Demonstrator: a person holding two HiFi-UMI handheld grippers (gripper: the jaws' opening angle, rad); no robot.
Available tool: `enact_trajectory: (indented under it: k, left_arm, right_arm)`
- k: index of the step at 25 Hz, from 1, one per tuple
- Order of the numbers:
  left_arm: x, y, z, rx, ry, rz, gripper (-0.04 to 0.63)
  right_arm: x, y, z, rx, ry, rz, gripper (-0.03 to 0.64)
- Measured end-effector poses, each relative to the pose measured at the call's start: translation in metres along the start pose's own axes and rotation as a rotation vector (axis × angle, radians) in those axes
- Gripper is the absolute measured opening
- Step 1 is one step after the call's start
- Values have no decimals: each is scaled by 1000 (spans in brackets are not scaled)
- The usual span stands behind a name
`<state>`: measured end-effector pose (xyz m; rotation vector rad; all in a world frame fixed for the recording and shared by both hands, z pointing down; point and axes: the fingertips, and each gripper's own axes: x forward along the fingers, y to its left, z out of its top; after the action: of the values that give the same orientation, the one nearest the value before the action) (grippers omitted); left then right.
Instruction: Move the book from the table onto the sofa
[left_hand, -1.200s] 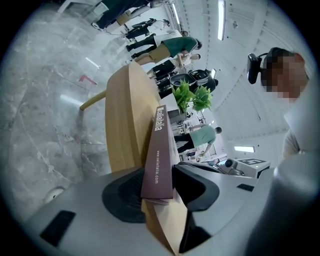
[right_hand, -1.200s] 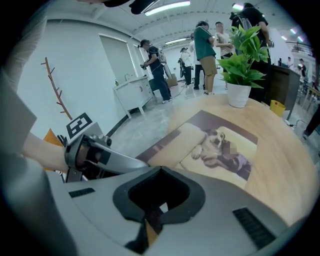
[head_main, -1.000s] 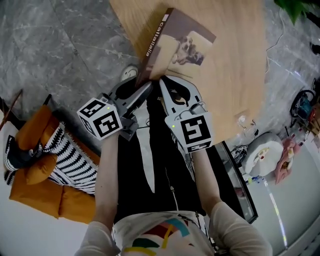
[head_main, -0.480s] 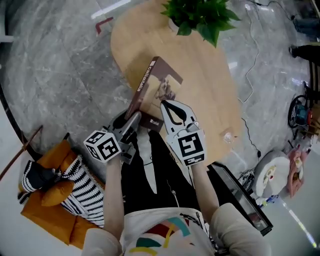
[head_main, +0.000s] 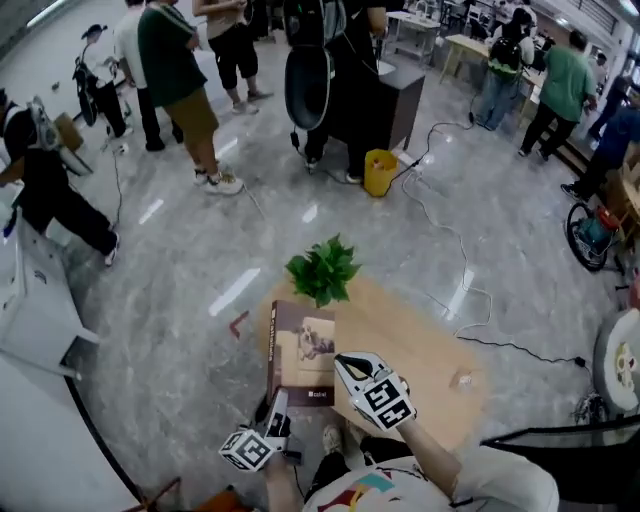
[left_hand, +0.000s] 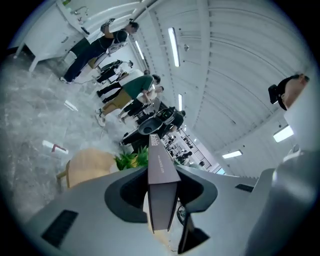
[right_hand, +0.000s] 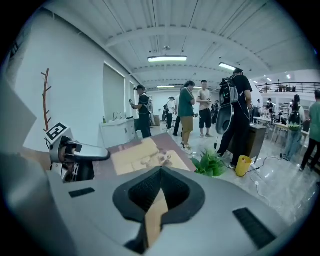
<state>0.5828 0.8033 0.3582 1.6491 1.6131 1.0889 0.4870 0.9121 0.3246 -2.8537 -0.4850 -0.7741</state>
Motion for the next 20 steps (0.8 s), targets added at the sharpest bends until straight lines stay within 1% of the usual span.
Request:
enact_trajectory:
  k: [3, 5, 6, 8, 11, 13, 17, 20]
  left_arm:
    - [10, -34, 52, 52, -82, -117, 153]
    - [17, -61, 84, 62, -140, -197, 152]
    - [18, -75, 93, 60, -160, -227, 152]
    - [19, -98, 102, 76, -175, -270, 153]
    - [30, -123, 112, 112, -171, -333, 153]
    - [41, -132, 117, 124, -157, -373, 152]
    - [57, -147, 115, 111, -114, -440, 153]
    - [66, -156, 109, 109, -72, -482, 152]
  right_arm:
    - [-20, -4, 27, 1, -66, -39, 12]
    - [-31, -8, 37, -15, -99, -66, 12]
    - [-40, -10, 39, -17, -108, -77, 12]
    - [-62, -15, 38, -9, -125, -108, 12]
    - [-87, -34, 38, 12, -151, -180, 12]
    - [-98, -47, 36, 33, -168, -239, 12]
    - [-123, -63, 26, 97, -191, -337, 12]
    - [-136, -66, 18, 132, -193, -399, 12]
